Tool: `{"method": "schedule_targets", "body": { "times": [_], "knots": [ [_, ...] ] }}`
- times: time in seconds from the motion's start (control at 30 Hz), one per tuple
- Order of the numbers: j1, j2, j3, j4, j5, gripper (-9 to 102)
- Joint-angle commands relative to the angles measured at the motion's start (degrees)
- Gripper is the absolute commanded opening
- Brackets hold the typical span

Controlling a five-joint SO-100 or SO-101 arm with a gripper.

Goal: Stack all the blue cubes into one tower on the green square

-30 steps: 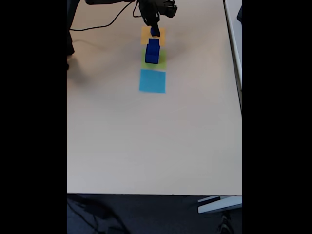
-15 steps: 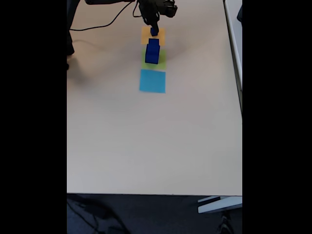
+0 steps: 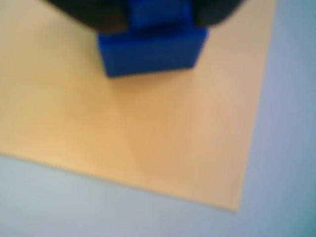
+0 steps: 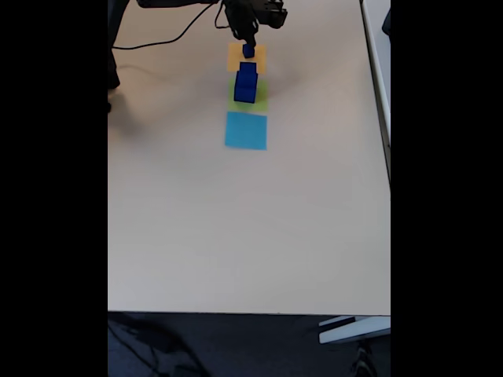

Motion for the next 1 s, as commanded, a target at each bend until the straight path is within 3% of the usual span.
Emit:
{"method": "schedule_targets", "body": {
  "times": [0.0, 0.97],
  "knots": [
    [0.3, 1.2, -0.8, -1.8, 0.4, 0],
    [0.6, 2.1, 0.6, -3.0, -0.6, 0]
  ]
}}
